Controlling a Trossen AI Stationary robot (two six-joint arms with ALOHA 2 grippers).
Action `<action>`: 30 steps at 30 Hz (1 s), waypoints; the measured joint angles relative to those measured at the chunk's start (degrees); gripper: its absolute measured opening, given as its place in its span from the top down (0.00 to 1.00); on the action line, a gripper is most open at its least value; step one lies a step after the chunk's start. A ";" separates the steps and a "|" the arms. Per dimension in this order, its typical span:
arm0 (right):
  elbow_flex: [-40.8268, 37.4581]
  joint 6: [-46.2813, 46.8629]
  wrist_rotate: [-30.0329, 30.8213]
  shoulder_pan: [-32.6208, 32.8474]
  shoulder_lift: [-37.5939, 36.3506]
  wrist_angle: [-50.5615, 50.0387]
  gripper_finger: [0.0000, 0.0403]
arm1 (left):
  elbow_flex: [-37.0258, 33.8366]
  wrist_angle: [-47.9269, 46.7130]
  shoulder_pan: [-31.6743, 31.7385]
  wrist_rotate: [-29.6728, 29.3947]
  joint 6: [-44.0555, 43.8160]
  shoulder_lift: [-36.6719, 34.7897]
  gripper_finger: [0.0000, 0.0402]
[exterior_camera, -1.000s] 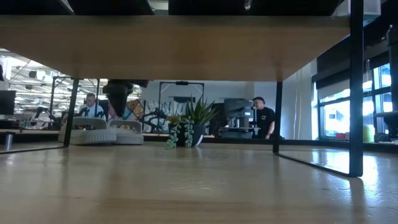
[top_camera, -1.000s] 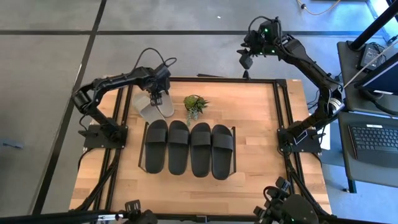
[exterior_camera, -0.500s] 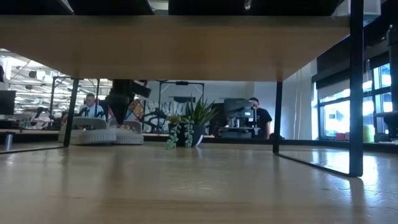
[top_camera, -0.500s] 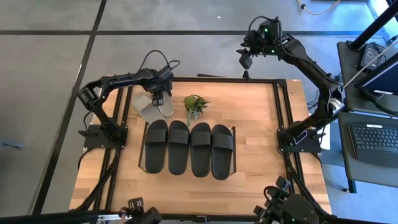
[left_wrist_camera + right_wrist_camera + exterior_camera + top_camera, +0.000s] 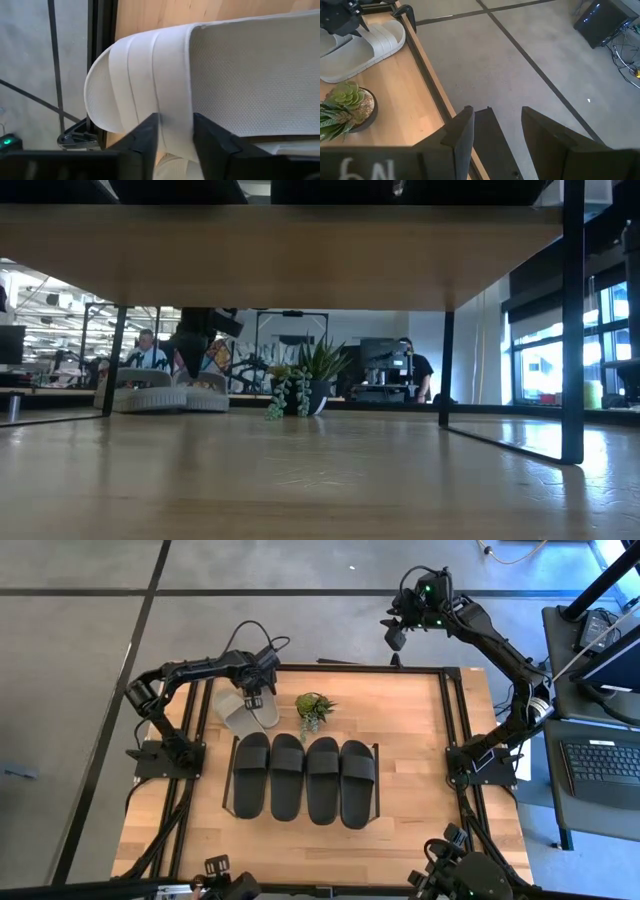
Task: Pick and place slides into the shelf
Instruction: Put the gray slide under the shelf
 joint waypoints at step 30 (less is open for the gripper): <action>0.00 0.51 0.00 0.00 0.02 0.02 0.59 | 15.79 -5.87 2.19 -5.81 0.16 -10.23 1.00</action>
